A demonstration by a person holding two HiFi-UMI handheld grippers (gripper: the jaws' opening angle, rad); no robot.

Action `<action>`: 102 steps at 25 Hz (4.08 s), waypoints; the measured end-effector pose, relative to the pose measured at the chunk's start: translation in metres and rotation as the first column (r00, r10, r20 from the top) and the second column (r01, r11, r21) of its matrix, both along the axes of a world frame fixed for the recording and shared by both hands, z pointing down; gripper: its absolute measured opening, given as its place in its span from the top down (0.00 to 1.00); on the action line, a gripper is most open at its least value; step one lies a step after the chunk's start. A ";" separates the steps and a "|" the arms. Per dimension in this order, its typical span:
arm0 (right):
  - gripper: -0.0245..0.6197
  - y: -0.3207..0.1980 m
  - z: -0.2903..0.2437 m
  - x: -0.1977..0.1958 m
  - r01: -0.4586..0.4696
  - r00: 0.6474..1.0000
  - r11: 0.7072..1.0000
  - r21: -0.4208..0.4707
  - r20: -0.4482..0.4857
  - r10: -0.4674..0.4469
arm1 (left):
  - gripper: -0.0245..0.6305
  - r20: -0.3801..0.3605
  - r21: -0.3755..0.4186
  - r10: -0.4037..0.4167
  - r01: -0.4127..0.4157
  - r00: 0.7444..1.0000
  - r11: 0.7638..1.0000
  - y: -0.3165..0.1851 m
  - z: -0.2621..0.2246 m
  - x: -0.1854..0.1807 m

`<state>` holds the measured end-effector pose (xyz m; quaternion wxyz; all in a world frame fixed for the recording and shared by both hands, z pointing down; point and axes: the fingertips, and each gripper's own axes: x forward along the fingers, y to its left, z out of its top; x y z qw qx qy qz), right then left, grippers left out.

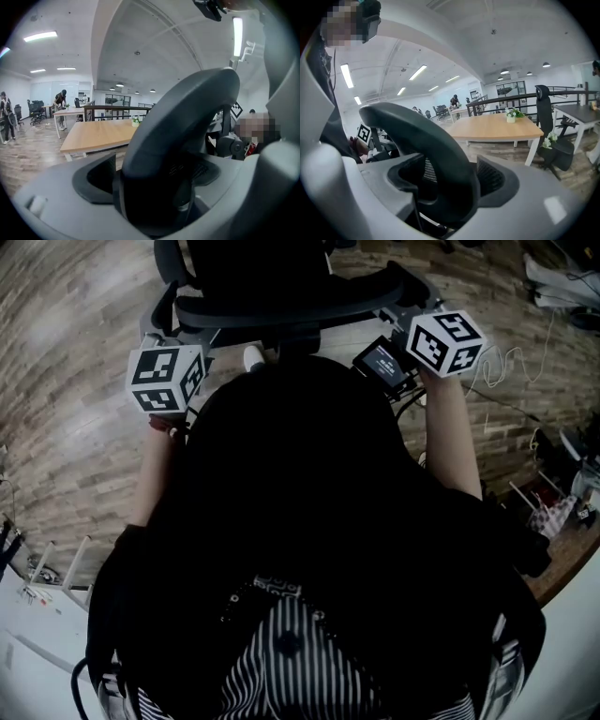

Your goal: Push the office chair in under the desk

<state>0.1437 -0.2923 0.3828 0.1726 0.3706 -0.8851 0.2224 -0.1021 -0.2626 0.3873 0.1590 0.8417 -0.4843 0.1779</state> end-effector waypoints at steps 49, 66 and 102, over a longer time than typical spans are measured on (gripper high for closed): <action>0.57 -0.114 0.007 0.023 0.228 0.971 0.973 0.033 -0.079 -0.225 | 0.37 0.036 0.050 0.010 -0.012 0.999 0.999 -0.105 0.003 0.039; 0.57 -0.222 0.015 -0.025 0.178 0.980 0.984 -0.004 -0.086 -0.177 | 0.37 -0.028 0.061 0.051 -0.049 0.998 0.997 -0.224 0.014 -0.013; 0.57 -0.346 -0.012 -0.049 0.121 0.985 0.992 -0.027 -0.124 -0.123 | 0.38 -0.118 0.115 0.126 -0.112 0.985 0.987 -0.353 -0.013 -0.037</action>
